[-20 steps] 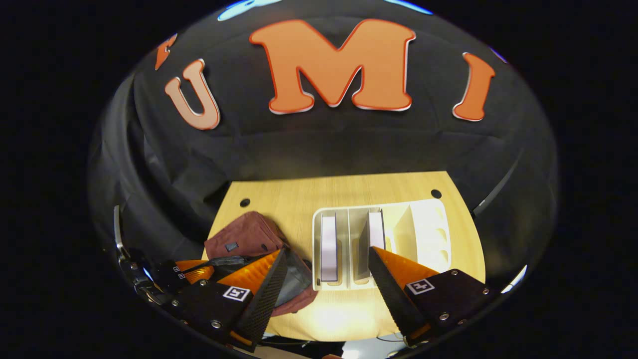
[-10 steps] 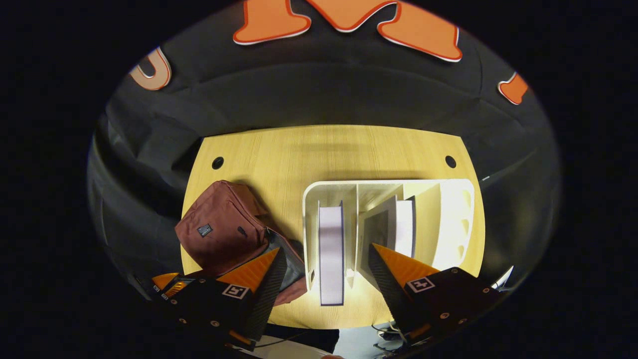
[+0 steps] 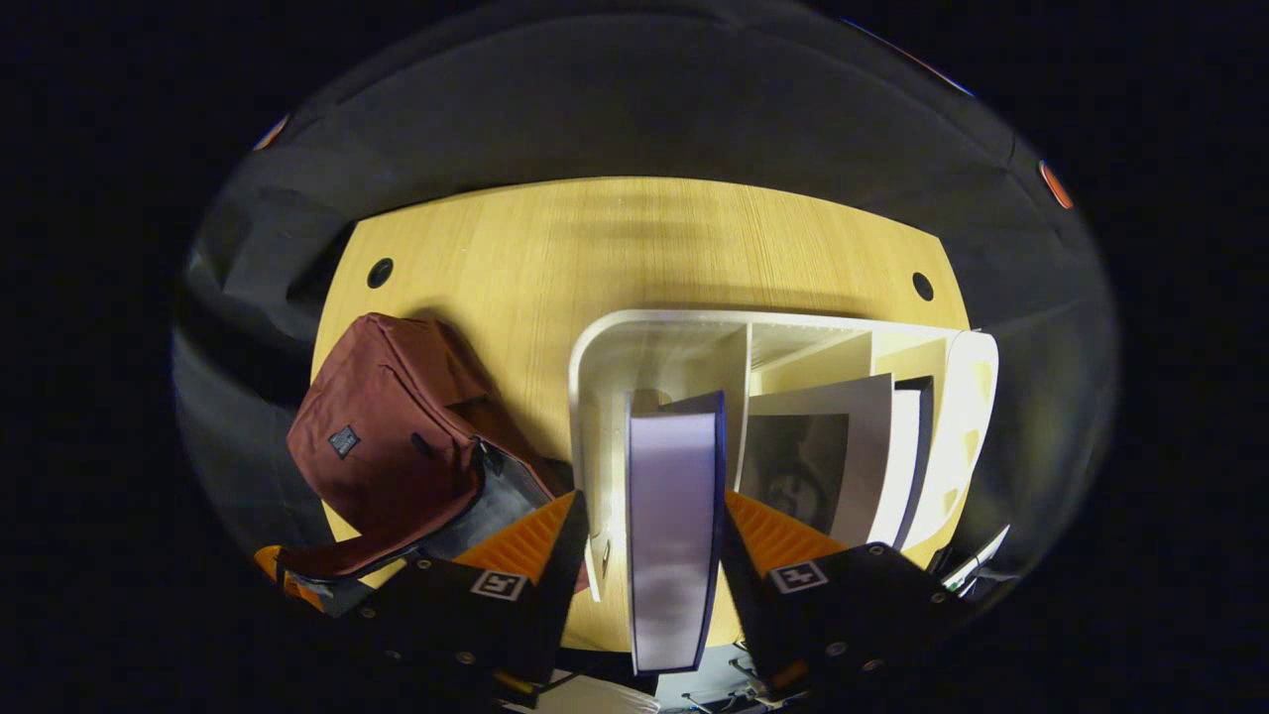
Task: Open the schoolbag, grab two books from the bookshelf and put them into the schoolbag.
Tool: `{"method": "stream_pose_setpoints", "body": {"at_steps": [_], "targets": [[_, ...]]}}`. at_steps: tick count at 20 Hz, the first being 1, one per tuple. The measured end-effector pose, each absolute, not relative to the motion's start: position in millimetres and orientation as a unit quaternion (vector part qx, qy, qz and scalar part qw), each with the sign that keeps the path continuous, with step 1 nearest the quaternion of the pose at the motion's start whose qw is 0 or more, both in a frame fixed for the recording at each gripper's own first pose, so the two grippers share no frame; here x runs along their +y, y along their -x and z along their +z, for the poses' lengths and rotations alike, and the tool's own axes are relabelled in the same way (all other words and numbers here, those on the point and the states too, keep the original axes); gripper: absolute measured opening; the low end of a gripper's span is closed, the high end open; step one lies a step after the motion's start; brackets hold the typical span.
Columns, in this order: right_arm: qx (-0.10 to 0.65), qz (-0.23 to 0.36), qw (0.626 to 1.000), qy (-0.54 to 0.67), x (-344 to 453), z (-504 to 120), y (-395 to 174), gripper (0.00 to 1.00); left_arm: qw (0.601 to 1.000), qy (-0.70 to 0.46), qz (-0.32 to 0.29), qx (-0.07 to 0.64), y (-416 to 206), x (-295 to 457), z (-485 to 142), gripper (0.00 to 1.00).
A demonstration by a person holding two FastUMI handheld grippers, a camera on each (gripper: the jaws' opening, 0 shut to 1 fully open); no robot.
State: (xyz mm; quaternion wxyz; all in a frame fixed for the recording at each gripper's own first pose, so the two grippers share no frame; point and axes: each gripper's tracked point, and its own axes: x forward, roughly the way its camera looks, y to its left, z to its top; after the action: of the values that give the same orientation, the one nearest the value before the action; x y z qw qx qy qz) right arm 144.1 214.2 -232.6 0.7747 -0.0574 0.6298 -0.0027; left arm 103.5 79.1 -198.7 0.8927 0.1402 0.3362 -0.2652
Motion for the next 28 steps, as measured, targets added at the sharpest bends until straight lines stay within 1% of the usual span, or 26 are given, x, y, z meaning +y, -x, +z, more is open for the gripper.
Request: {"method": "stream_pose_setpoints", "body": {"at_steps": [3, 4, 6, 7, 8, 12, 16, 19, 23, 26, 28], "targets": [[0.64, -0.021, 0.768, 0.02, 216.4, -236.4, -142.0, 0.41, 0.892, -0.137, -0.262, 0.341, -102.9, 80.5, -201.5, 0.01], [0.639, -0.024, 0.768, 0.022, 212.3, -235.7, -140.9, 0.39, 0.892, -0.136, -0.262, 0.342, -102.5, 80.1, -201.6, 0.01], [0.636, -0.031, 0.771, 0.024, 210.9, -231.4, -140.4, 0.39, 0.892, -0.133, -0.261, 0.344, -102.8, 81.9, -201.8, 0.01], [0.633, -0.031, 0.773, 0.021, 211.4, -226.9, -139.3, 0.48, 0.893, -0.132, -0.26, 0.344, -102.6, 82.7, -204.4, 0.01], [0.629, -0.031, 0.777, 0.017, 212.6, -220.3, -138.1, 0.38, 0.894, -0.132, -0.258, 0.343, -102.7, 83.1, -204.7, 0.01], [0.601, -0.029, 0.799, 0.005, 211.1, -174.7, -136.3, 0.38, 0.893, -0.127, -0.258, 0.346, -100.1, 85.2, -210.9, 0.01], [0.561, -0.027, 0.828, 0.001, 210.1, -112.9, -118.2, 0.38, 0.892, -0.127, -0.26, 0.346, -98.7, 86.7, -213.6, 0.01], [0.517, -0.012, 0.856, 0.009, 209.5, -59.3, -95.4, 0.38, 0.89, -0.134, -0.265, 0.345, -98.0, 86.8, -213.6, 0.01], [0.453, 0.026, 0.888, -0.07, 223.8, -11.0, -46.6, 0.37, 0.89, -0.137, -0.268, 0.342, -99.2, 85.5, -210.6, 0.01], [0.416, 0.044, 0.896, -0.146, 225.1, -18.8, 3.8, 0.36, 0.893, -0.136, -0.259, 0.341, -100.2, 87.0, -208.3, 0.01], [0.409, 0.063, 0.886, -0.21, 231.8, -45.6, 32.7, 0.36, 0.896, -0.137, -0.258, 0.335, -99.7, 85.6, -205.2, 0.01]]}}
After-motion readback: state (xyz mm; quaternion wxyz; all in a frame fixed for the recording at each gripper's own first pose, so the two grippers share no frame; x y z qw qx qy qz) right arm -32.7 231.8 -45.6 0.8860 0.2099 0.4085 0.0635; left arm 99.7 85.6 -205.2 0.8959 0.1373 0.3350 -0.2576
